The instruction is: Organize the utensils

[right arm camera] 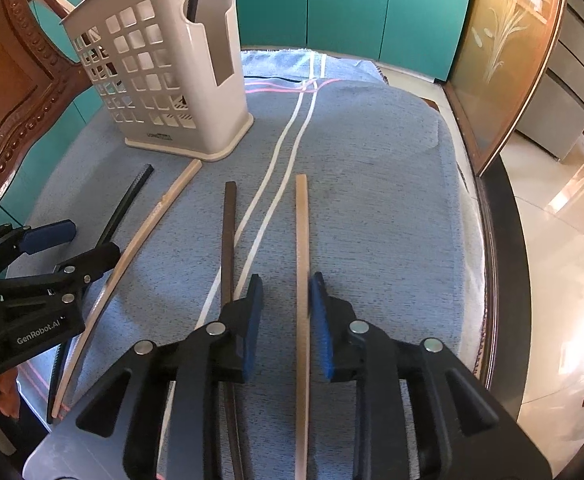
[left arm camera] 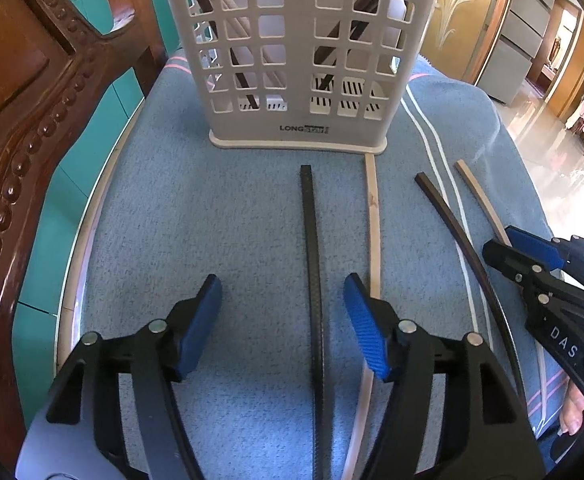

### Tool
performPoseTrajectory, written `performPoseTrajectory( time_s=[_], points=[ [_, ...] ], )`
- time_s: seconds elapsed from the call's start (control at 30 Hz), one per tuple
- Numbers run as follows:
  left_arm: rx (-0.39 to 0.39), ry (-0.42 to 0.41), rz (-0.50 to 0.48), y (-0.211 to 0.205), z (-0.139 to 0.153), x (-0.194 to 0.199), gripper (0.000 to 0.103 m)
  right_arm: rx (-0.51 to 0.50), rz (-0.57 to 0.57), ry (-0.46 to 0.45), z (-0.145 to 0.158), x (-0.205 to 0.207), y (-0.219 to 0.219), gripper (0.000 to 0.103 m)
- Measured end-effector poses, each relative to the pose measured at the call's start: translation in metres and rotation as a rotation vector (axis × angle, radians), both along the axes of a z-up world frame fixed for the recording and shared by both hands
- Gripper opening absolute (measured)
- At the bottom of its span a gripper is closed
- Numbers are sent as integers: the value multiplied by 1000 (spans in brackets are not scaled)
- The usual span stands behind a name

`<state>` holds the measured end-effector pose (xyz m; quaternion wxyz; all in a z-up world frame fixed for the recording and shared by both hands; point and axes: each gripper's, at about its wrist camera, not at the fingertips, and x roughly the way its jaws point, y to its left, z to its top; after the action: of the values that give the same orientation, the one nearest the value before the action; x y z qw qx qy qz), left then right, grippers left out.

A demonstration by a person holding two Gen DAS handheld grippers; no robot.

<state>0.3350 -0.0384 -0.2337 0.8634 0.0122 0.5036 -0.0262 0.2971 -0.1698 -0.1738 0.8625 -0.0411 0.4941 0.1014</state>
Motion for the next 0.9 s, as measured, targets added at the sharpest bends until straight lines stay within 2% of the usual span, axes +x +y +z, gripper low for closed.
performPoseTrajectory(
  time_s=[0.3,0.43,0.67,0.9],
  points=[
    [3,-2,4,5,-2,0,68,-28,13,-14,0,-3,3,25],
    [5,-2,5,6,-2,0,69,-16,-3,-16,1,-3,-2,25],
    [8,-2,7,7,-3,1,70,-56,-23,-27,0,-1,-5,25],
    [8,-2,10,7,-3,1,72,-27,-25,-32,-1,2,-6,25]
  ],
)
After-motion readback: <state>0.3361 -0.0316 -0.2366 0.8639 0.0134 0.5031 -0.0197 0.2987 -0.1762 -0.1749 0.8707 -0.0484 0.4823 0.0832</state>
